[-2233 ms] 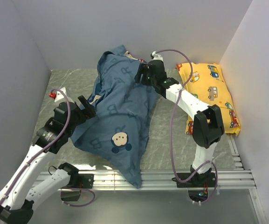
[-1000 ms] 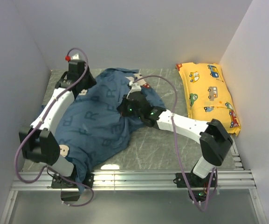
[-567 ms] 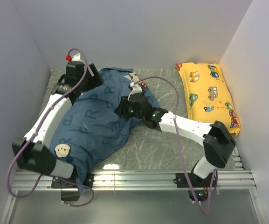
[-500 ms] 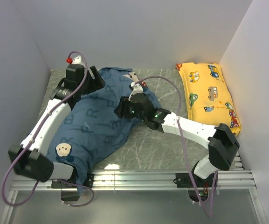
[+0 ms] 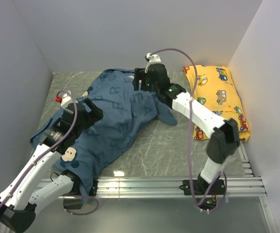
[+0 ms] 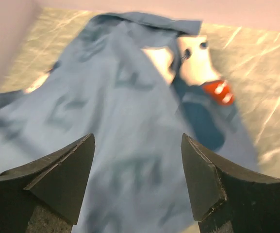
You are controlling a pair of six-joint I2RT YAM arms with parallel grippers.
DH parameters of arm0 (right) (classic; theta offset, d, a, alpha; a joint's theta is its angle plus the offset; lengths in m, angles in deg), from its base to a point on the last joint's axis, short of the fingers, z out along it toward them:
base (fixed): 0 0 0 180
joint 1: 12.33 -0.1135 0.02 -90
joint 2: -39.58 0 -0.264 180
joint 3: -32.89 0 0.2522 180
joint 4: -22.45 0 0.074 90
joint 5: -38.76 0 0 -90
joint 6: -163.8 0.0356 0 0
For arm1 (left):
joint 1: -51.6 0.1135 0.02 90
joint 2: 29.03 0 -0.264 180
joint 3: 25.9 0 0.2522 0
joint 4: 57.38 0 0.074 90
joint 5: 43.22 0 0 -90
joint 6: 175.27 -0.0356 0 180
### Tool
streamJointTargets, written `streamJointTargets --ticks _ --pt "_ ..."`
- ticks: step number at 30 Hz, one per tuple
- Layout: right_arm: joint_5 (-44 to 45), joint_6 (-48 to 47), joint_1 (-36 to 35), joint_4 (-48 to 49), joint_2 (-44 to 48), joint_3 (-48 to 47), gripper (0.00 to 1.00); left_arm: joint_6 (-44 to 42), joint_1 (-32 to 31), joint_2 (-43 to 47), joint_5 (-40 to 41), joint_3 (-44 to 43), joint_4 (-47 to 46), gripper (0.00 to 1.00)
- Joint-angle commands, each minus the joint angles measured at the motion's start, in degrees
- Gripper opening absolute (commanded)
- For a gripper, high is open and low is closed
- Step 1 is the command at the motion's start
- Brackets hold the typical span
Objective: Remove the pillowcase from the pillow
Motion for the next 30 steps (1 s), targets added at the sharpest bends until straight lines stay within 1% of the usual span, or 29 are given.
streamJointTargets --ticks 1,4,6,7,8,9,10,11,12,13,14,15,16,17,18,19,21,22,23,25,26,27,28,29,30 --pt "-3.40 -7.91 0.28 -6.35 -9.66 -9.14 0.79 9.08 -0.59 1.29 6.32 2.37 5.00 0.94" --pt "-6.74 -7.92 0.28 -10.22 -17.42 -16.10 0.78 11.81 -0.68 -0.11 5.97 5.00 4.93 0.95" --pt "-6.93 -7.05 0.28 -11.97 -20.41 -17.53 0.70 11.99 -0.59 -1.34 4.83 5.89 3.62 0.94" --pt "-6.67 -6.69 0.28 -12.33 -20.78 -17.18 0.64 11.99 -0.59 -2.65 4.48 6.68 2.57 0.94" --pt "-5.19 -6.25 0.36 -12.51 -20.61 -16.22 0.44 11.90 -0.59 -3.54 4.30 6.77 0.56 0.91" --pt "-4.30 -4.94 0.36 -11.55 -19.04 -14.65 0.32 11.47 -0.51 -4.68 4.47 6.69 -0.42 0.88" --pt "-3.51 -4.23 0.89 -10.85 -17.81 -10.46 0.21 11.11 0.02 -7.38 4.47 5.90 -1.21 0.85" --pt "-2.63 -3.36 1.24 -10.23 -16.31 -8.15 0.03 10.50 0.54 -8.98 3.86 5.55 -3.57 0.76" --pt "-2.45 -1.09 1.68 -9.27 -13.08 -5.95 0.00 8.93 2.37 -10.73 1.77 4.93 -4.55 0.67" --pt "-2.28 -0.11 2.47 -8.48 -11.13 -0.88 0.00 8.04 3.70 -14.58 0.09 3.36 -5.43 0.57" --pt "-2.19 0.86 2.82 -7.51 -9.11 1.86 0.00 7.25 5.02 -16.53 -1.32 2.56 -6.57 0.32" --pt "-1.92 3.48 3.00 -5.85 -4.74 4.68 0.00 5.42 7.73 -18.38 -2.63 1.60 -8.32 0.20" --pt "-2.53 4.46 3.09 -4.53 -2.52 10.27 0.00 4.53 8.97 -22.14 -4.13 -0.85 -8.86 0.13" --pt "-2.89 5.43 3.09 -3.21 -0.24 13.20 0.00 3.56 10.20 -23.83 -4.40 -2.27 -9.22 0.00" --pt "-5.15 8.31 3.00 -0.41 3.79 16.01 0.00 1.64 12.48 -25.59 -4.67 -3.93 -9.66 0.00" --pt "-6.91 9.30 3.00 1.88 5.74 21.87 0.00 0.57 13.37 -28.91 -4.84 -7.26 -9.92 0.00" --pt "-9.55 12.80 2.13 7.23 9.87 26.74 0.00 -2.32 14.95 -32.09 -5.19 -11.05 -9.49 0.00" --pt "-11.22 13.35 1.60 8.74 10.59 29.72 0.00 -3.29 15.57 -34.81 -5.28 -14.98 -8.70 0.00" --pt "-11.59 13.44 0.12 10.06 11.03 30.54 0.00 -4.96 15.66 -35.96 -5.63 -16.59 -8.17 0.00" --pt "-10.46 12.92 -1.12 9.46 10.86 30.02 0.00 -6.29 15.66 -36.94 -6.25 -19.93 -7.29 0.00" --pt "-9.93 12.56 -1.39 9.20 10.95 29.84 0.05 -6.81 15.66 -36.60 -7.21 -20.29 -7.46 0.02" --pt "-9.57 12.56 -1.39 9.02 11.21 29.67 0.10 -7.60 15.49 -35.72 -7.83 -20.12 -7.72 0.06" --pt "-9.66 12.73 -1.31 8.67 11.47 29.14 0.17 -8.05 15.49 -33.19 -8.09 -18.99 -8.34 0.13" --pt "-9.66 12.74 -1.13 8.50 11.74 28.88 0.29 -8.31 15.49 -31.69 -8.36 -18.28 -9.39 0.31" --pt "-9.83 12.56 -1.04 8.15 12.96 28.35 0.35 -9.79 15.32 -30.28 -9.75 -17.49 -10.27 0.40"
